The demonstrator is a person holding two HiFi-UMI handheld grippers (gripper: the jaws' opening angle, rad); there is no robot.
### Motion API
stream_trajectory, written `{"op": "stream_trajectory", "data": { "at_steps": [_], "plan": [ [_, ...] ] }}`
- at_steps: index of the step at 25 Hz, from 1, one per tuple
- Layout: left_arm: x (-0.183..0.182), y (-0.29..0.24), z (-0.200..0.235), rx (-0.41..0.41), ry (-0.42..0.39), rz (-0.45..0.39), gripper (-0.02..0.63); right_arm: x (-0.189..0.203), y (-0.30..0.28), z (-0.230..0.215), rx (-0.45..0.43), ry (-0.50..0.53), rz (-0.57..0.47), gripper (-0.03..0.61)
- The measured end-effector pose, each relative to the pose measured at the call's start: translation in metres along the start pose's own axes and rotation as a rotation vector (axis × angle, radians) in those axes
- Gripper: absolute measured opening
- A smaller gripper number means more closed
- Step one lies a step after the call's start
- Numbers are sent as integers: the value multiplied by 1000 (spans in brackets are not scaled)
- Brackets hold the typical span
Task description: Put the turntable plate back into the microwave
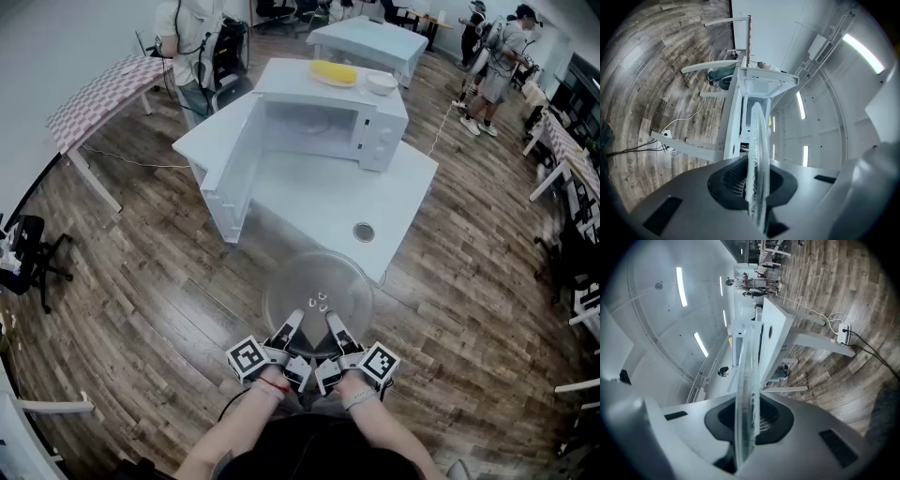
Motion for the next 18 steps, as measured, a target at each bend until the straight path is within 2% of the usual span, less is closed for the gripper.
{"op": "stream_trajectory", "data": {
  "at_steps": [6,18],
  "plan": [
    [24,12,-5,-9,7,-25,31,-3,24,5,7,12,24,43],
    [44,25,-10,-4,-9,-102,31,-5,40,7,5,14,102,41]
  ]
}}
Point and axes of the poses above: the fingertips, and each gripper's own axes: y backward along the fingers, z to its left, x out of its underside, the point moved 4 cm from there along y, backward along the fingers, and after that the axes turned 6 degrees about x, right-handed, at the moved point
